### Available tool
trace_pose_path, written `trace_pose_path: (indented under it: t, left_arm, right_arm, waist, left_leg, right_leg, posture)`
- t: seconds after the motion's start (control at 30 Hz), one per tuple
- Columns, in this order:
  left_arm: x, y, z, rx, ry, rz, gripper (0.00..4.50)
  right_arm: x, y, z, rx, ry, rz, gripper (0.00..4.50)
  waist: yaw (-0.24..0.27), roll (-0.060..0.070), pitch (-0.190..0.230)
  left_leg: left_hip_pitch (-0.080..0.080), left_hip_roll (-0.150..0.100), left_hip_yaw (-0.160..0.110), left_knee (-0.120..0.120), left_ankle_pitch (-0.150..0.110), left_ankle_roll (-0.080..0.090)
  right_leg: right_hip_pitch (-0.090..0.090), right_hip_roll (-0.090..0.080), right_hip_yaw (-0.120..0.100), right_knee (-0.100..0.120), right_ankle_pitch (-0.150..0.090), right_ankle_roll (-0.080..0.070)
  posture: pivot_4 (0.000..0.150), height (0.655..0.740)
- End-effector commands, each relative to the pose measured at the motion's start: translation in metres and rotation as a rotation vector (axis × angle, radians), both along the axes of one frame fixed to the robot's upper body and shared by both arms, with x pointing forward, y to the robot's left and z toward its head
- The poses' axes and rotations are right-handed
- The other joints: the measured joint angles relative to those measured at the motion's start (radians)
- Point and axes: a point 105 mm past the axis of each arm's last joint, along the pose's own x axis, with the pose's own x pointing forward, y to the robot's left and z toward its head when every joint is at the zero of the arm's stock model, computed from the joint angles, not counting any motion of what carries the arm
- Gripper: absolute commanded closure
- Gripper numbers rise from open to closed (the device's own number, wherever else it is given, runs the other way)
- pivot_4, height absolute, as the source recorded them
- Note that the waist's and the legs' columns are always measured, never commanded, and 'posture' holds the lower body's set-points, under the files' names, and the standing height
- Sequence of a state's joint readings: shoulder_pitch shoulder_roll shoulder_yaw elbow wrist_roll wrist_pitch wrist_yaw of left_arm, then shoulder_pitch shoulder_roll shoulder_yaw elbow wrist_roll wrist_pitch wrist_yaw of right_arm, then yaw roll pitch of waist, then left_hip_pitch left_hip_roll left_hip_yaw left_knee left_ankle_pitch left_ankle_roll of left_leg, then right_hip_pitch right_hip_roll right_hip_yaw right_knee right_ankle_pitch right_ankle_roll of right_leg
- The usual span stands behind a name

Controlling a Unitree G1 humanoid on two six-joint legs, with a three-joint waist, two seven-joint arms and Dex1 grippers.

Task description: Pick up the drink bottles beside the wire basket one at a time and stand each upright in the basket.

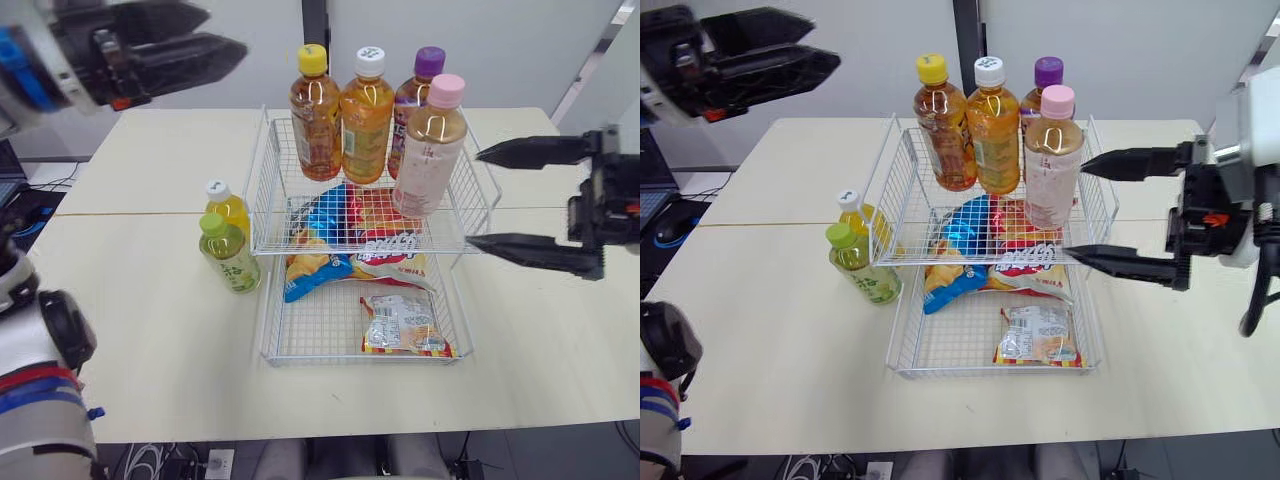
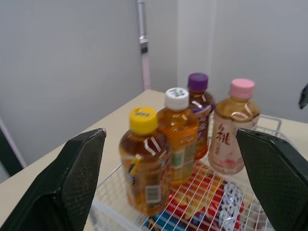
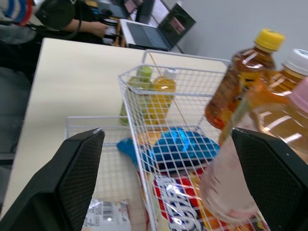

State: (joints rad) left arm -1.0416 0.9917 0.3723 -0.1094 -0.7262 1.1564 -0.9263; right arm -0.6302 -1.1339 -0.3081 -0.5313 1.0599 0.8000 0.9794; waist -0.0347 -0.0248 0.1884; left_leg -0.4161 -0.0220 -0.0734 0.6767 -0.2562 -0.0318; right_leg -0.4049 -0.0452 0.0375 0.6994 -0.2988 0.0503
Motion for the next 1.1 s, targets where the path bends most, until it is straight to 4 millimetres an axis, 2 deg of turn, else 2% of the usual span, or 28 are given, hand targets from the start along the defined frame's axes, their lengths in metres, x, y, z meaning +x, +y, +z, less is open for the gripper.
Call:
trace_pose_path:
  t: [0.03, 0.17, 0.23, 0.37, 0.47, 0.5, 0.63, 0.73, 1.0, 1.1]
  left_arm:
    - [-0.019, 0.022, -0.001, 0.020, -0.024, 0.083, 0.03]
    - [-0.027, 0.050, -0.017, -0.009, 0.008, 0.209, 0.03]
    - [-0.032, 0.060, -0.033, -0.012, 0.042, 0.247, 0.03]
    - [-0.046, 0.073, -0.069, -0.021, 0.146, 0.280, 0.03]
    - [-0.050, 0.077, -0.083, -0.038, 0.182, 0.304, 0.03]
    - [-0.050, 0.076, -0.086, -0.035, 0.187, 0.304, 0.03]
    - [-0.038, 0.052, -0.116, -0.046, 0.242, 0.270, 0.03]
    - [-0.028, 0.041, -0.128, -0.056, 0.238, 0.288, 0.03]
    - [-0.006, 0.022, -0.144, -0.083, 0.200, 0.337, 0.03]
    - [-0.001, 0.022, -0.149, -0.102, 0.204, 0.365, 0.03]
  right_arm:
    - [0.001, 0.006, 0.004, 0.002, -0.009, 0.047, 0.00]
    - [0.007, 0.011, 0.003, -0.002, 0.000, 0.074, 0.00]
    - [0.009, 0.013, 0.004, 0.000, 0.001, 0.088, 0.00]
    - [0.012, 0.016, 0.004, 0.004, 0.015, 0.104, 0.00]
    - [0.013, 0.018, 0.004, 0.000, 0.032, 0.110, 0.00]
    - [0.014, 0.018, 0.003, -0.001, 0.038, 0.109, 0.00]
    - [0.014, 0.021, 0.003, -0.010, 0.038, 0.125, 0.00]
    - [0.014, 0.022, 0.002, -0.011, 0.040, 0.134, 0.00]
    - [0.012, 0.022, 0.005, -0.015, 0.039, 0.136, 0.00]
    - [0.012, 0.022, 0.006, -0.019, 0.039, 0.136, 0.00]
  waist:
    - [0.001, 0.000, 0.000]
    - [0.004, 0.000, 0.000]
    - [0.004, 0.000, 0.000]
    - [0.005, 0.000, 0.000]
    - [0.006, 0.000, 0.000]
    - [0.008, 0.000, 0.000]
    - [0.012, 0.000, 0.000]
    - [0.011, 0.000, -0.001]
    - [0.008, 0.000, -0.001]
    - [0.008, 0.000, -0.001]
  left_leg:
    - [0.000, 0.000, 0.000, 0.000, 0.000, 0.000]
    - [0.000, 0.000, 0.000, 0.000, 0.000, 0.000]
    - [0.000, 0.000, 0.000, 0.000, 0.000, 0.000]
    - [0.000, 0.000, -0.001, 0.000, 0.000, 0.000]
    - [0.000, 0.000, -0.001, 0.000, 0.000, 0.000]
    - [0.000, 0.000, -0.002, 0.000, 0.000, 0.000]
    - [0.000, -0.001, -0.001, 0.000, 0.000, 0.000]
    - [0.000, -0.001, -0.002, 0.000, 0.000, 0.000]
    - [0.000, -0.001, -0.001, 0.000, 0.000, 0.000]
    - [0.000, -0.001, -0.001, 0.000, 0.000, 0.000]
  right_leg:
    - [0.000, 0.000, 0.000, 0.000, 0.000, 0.000]
    - [0.000, 0.000, 0.000, 0.000, 0.000, 0.000]
    - [0.000, -0.001, 0.000, 0.000, 0.000, 0.000]
    - [0.000, -0.006, 0.000, -0.001, 0.000, 0.000]
    - [0.000, -0.006, 0.000, -0.001, 0.000, 0.000]
    - [0.000, -0.006, 0.000, -0.001, 0.000, 0.000]
    - [0.001, -0.008, 0.000, -0.001, 0.000, 0.000]
    - [0.001, -0.008, 0.000, -0.001, 0.000, 0.000]
    - [0.001, -0.008, 0.000, -0.001, 0.000, 0.000]
    - [0.001, -0.008, 0.000, -0.001, 0.000, 0.000]
  posture:
    - [0.150, 0.7400]
    - [0.150, 0.7400]
    - [0.150, 0.7400]
    - [0.150, 0.7400]
    - [0.150, 0.7400]
    - [0.150, 0.7400]
    - [0.150, 0.7400]
    - [0.150, 0.7400]
    - [0.150, 0.7400]
    - [0.150, 0.7400]
